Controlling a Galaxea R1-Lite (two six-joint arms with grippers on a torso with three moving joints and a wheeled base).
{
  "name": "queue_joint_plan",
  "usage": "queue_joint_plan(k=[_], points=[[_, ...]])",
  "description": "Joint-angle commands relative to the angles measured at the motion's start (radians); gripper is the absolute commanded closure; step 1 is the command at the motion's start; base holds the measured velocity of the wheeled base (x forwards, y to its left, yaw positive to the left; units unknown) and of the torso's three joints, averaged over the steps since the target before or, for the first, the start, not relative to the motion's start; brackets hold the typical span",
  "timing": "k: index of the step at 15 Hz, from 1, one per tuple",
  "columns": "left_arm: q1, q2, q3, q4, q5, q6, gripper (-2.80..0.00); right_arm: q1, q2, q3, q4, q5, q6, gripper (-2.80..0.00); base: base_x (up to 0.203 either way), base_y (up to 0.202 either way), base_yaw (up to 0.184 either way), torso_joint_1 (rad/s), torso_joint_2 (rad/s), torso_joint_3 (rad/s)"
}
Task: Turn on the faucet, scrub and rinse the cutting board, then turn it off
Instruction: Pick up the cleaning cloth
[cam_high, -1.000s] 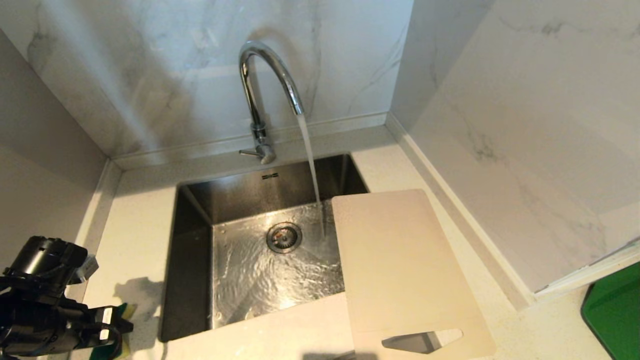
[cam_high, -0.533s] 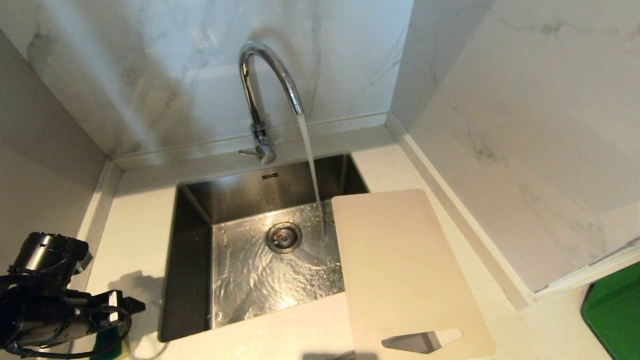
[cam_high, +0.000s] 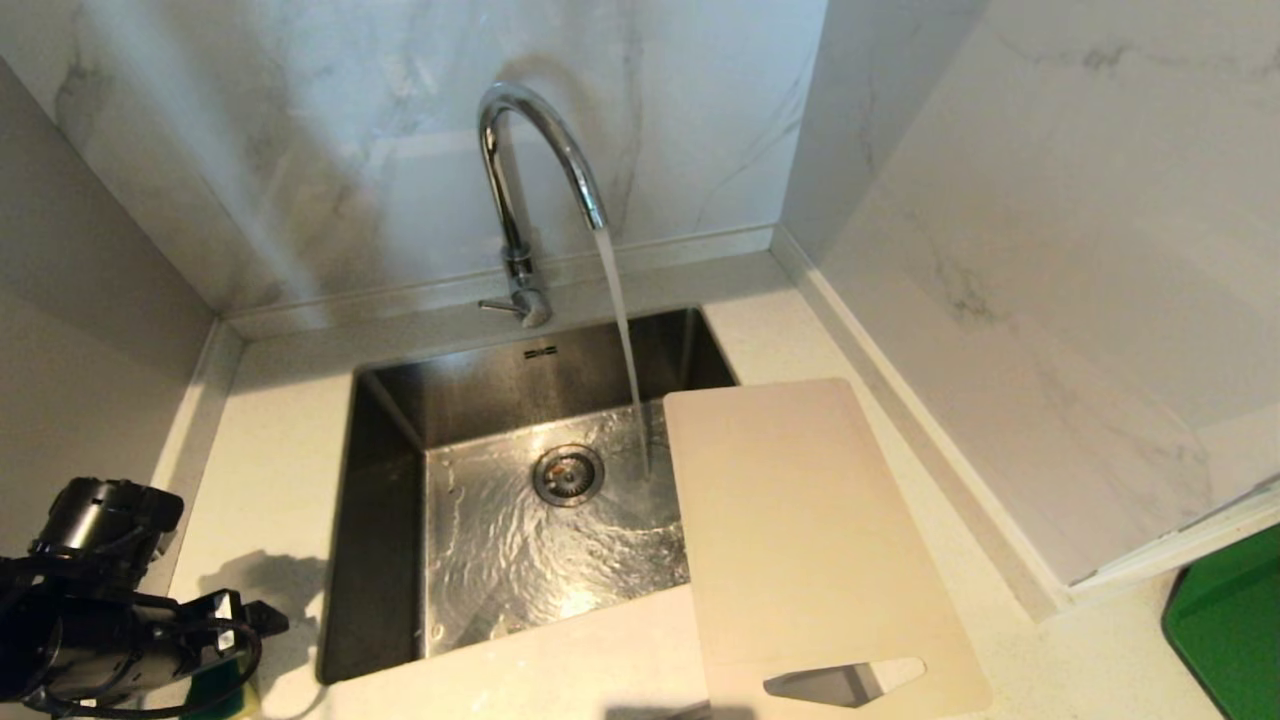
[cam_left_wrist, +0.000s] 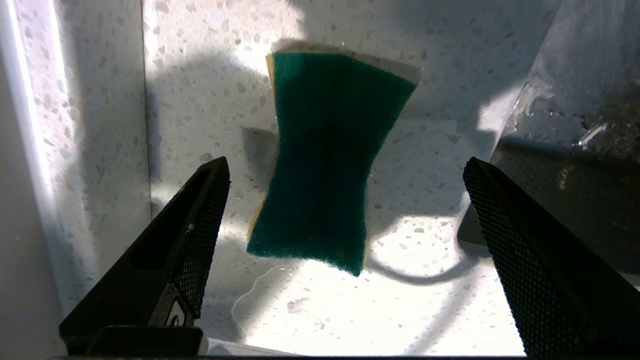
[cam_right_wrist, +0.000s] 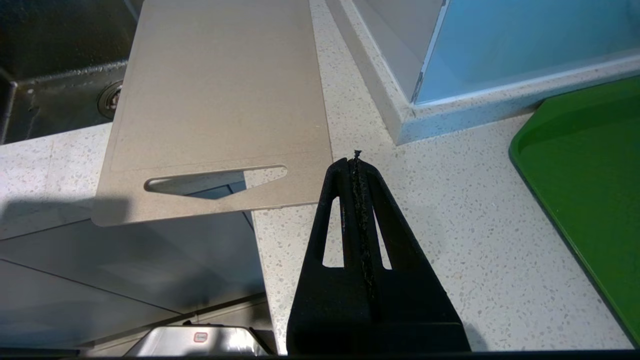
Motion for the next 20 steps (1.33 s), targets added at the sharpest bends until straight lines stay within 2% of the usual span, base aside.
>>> queue_joint_plan(k=[1,12,20], points=[[0.005,0.030,0.001,-0.001,0.002,-0.011,-2.80,0.000,0.000,0.000,0.000,0.000,0.000,0.00,0.000,0.000,0.000,0.000,0.00,0.000],[0.017,0.067,0.001,-0.019,-0.008,-0.025,-2.80,0.000,0.000,0.000,0.000,0.000,0.000,0.00,0.000,0.000,0.000,0.000,0.00,0.000],[0.049,0.049,0.021,-0.038,-0.059,-0.002,-2.80,0.000,0.000,0.000,0.000,0.000,0.000,0.00,0.000,0.000,0.000,0.000,0.00,0.000]])
